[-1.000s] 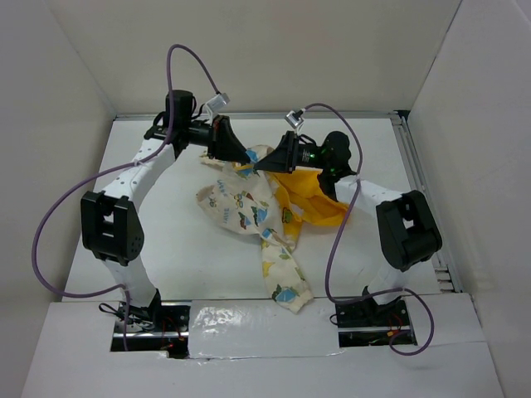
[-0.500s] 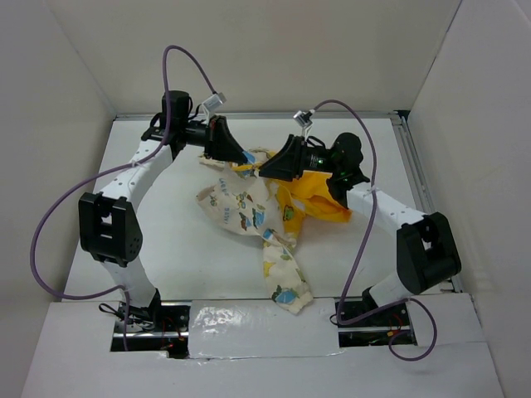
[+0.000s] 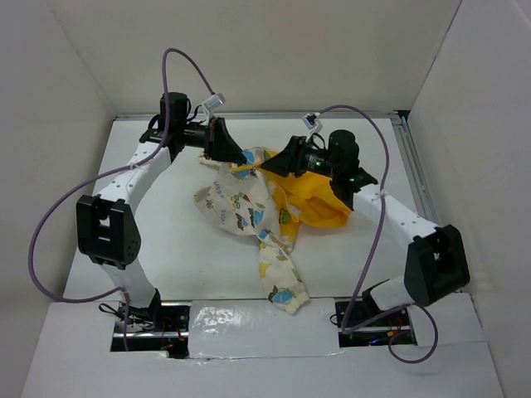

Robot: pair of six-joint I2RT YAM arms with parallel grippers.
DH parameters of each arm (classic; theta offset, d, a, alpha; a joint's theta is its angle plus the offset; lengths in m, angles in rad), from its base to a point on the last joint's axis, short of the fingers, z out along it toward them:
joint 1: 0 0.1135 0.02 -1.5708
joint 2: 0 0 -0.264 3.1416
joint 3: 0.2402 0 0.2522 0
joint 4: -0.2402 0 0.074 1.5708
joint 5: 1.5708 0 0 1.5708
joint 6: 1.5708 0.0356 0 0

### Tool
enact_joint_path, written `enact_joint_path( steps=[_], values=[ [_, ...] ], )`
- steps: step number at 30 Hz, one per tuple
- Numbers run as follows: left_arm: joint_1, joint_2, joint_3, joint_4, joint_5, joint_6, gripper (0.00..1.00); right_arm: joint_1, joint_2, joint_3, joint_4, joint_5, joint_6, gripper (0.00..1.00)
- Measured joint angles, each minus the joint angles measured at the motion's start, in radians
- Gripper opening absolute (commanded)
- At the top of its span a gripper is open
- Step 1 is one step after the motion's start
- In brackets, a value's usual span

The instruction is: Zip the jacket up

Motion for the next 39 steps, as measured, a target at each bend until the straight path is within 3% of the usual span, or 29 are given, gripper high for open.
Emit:
enact_joint_path(
  steps=[6, 12, 22, 29, 39],
  values=[
    [-0.006, -0.058, -0.067, 0.019, -0.114, -0.124, 0.00, 0.008, -0.230, -0.031, -0.200, 0.271, -0.110, 0.65],
    [-0.042, -0.095, -0.092, 0.001, -0.335, -0.252, 0.00, 0.102, -0.335, -0.039, -0.341, 0.344, -0.184, 0.65],
    [-0.092, -0.167, -0.132, -0.023, -0.518, -0.331, 0.00, 0.212, -0.263, -0.034, -0.444, 0.329, -0.190, 0.66],
    [-0.098, -0.185, -0.135, -0.027, -0.531, -0.329, 0.00, 0.214, -0.112, 0.003, -0.451, 0.324, -0.142, 0.68],
    [-0.098, -0.199, -0.165, -0.033, -0.517, -0.315, 0.00, 0.183, -0.061, 0.036, -0.346, 0.282, -0.080, 0.67]
  ],
)
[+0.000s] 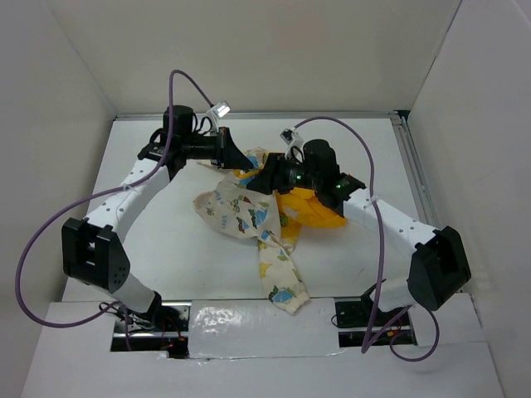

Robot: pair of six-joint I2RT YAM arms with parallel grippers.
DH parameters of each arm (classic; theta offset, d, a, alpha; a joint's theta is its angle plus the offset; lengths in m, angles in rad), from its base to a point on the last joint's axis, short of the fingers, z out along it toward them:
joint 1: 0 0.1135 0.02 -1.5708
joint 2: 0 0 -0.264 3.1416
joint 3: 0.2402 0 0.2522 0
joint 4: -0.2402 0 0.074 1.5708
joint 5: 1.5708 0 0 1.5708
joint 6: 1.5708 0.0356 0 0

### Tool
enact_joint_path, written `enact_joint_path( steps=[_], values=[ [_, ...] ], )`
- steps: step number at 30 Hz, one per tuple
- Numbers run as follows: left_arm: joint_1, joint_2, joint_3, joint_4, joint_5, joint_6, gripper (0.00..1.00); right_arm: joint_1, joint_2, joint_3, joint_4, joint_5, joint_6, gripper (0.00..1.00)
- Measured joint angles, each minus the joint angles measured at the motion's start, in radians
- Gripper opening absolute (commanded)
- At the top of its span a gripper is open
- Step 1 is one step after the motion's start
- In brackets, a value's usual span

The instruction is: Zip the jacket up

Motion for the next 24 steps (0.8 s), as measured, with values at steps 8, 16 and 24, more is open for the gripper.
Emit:
enact_joint_path(
  steps=[8, 16, 24],
  values=[
    [0.000, -0.008, -0.005, 0.004, 0.042, 0.019, 0.00, -0.025, 0.017, 0.011, 0.054, -0.067, 0.014, 0.64],
    [0.000, -0.012, -0.005, 0.004, 0.077, 0.023, 0.00, -0.037, 0.017, 0.011, 0.075, -0.102, 0.010, 0.40],
    [0.000, -0.013, -0.005, 0.002, 0.075, 0.043, 0.00, -0.042, 0.018, 0.011, 0.076, -0.113, 0.006, 0.15]
  ],
)
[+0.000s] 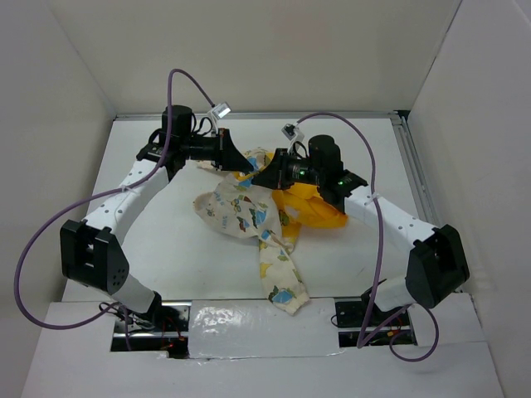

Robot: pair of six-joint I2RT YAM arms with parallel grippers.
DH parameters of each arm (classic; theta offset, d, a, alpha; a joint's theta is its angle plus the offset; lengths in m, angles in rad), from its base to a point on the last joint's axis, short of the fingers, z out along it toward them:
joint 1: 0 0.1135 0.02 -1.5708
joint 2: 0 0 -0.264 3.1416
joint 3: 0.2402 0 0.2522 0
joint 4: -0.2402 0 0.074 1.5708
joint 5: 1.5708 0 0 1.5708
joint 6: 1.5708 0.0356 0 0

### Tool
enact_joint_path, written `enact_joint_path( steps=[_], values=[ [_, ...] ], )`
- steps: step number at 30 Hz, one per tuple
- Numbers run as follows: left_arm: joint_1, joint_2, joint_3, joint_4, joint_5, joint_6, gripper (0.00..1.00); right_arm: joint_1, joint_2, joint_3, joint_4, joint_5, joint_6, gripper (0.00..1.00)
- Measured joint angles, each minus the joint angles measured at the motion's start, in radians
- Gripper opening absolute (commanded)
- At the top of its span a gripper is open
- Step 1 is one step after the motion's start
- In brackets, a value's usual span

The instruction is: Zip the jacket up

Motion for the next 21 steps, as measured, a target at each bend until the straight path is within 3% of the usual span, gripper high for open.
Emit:
enact_joint_path(
  steps=[2, 3, 11, 21],
  values=[
    [0.000, 0.000, 0.000, -0.003, -0.007, 0.003, 0.00, 0.000, 0.000, -0.004, 0.005, -0.004, -0.004, 0.08],
    [0.000, 0.000, 0.000, -0.006, -0.011, 0.004, 0.00, 0.000, 0.000, -0.006, 0.007, -0.005, -0.007, 0.00],
    [0.000, -0.002, 0.003, -0.043, -0.058, 0.034, 0.00, 0.000, -0.022, -0.018, -0.017, -0.003, -0.043, 0.00],
    [-0.023, -0.013, 0.010, -0.104, -0.112, 0.109, 0.00, 0.000, -0.064, -0.001, -0.171, 0.000, -0.174, 0.09]
  ],
)
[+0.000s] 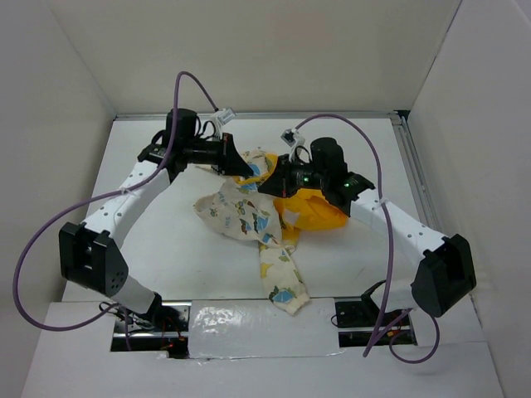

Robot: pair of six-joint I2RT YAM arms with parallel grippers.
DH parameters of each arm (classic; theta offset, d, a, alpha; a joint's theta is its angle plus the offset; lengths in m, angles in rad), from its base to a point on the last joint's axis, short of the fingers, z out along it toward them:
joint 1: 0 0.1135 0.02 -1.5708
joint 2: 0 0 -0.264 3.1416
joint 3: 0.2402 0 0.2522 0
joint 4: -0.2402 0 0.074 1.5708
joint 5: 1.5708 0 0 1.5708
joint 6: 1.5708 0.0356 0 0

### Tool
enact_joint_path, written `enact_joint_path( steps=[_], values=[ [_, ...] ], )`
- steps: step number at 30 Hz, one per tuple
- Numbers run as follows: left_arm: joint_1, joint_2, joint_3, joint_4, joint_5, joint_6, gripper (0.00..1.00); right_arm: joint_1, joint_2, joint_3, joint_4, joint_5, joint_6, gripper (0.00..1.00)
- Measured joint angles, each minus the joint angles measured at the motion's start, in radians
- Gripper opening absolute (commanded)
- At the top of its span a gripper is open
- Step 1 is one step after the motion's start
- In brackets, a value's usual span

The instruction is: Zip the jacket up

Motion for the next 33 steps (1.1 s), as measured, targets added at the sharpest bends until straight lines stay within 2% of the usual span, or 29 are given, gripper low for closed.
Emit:
enact_joint_path(
  steps=[3, 6, 8, 9, 10, 20, 24, 29, 30, 31, 32, 33],
  values=[
    [0.000, -0.008, 0.000, -0.010, 0.001, 0.026, 0.00, 0.000, 0.000, 0.011, -0.017, -0.019, -0.031, 0.13],
    [0.000, -0.026, -0.001, -0.015, 0.005, 0.053, 0.00, 0.000, 0.000, 0.013, -0.020, -0.033, -0.047, 0.12],
    [0.000, -0.039, -0.004, -0.014, 0.010, 0.072, 0.00, 0.000, 0.000, 0.018, -0.022, -0.041, -0.051, 0.09],
    [0.000, -0.044, -0.006, -0.014, 0.010, 0.080, 0.00, 0.000, 0.000, 0.021, -0.023, -0.046, -0.051, 0.01],
    [0.000, -0.050, -0.008, -0.014, 0.011, 0.092, 0.00, 0.000, 0.000, 0.029, -0.024, -0.049, -0.055, 0.00],
    [-0.004, -0.077, -0.022, -0.015, -0.005, 0.164, 0.00, -0.047, 0.007, 0.097, -0.171, -0.063, -0.013, 0.00],
    [-0.023, -0.080, -0.035, -0.006, -0.011, 0.182, 0.00, -0.097, 0.010, 0.074, -0.166, -0.145, 0.021, 0.00],
    [-0.029, -0.080, -0.042, -0.018, -0.021, 0.203, 0.00, -0.130, 0.012, 0.029, -0.161, -0.158, 0.029, 0.00],
    [-0.030, -0.080, -0.042, -0.020, -0.022, 0.203, 0.05, -0.138, 0.016, 0.024, -0.156, -0.167, 0.031, 0.00],
    [-0.029, -0.080, -0.042, -0.023, -0.023, 0.203, 0.16, -0.143, 0.022, 0.022, -0.151, -0.177, 0.030, 0.00],
    [-0.029, -0.080, -0.042, -0.024, -0.023, 0.204, 0.15, -0.146, 0.028, 0.020, -0.140, -0.192, 0.029, 0.00],
    [-0.028, -0.080, -0.042, -0.027, -0.023, 0.202, 0.09, -0.147, 0.034, 0.019, -0.134, -0.203, 0.030, 0.00]
  ],
)
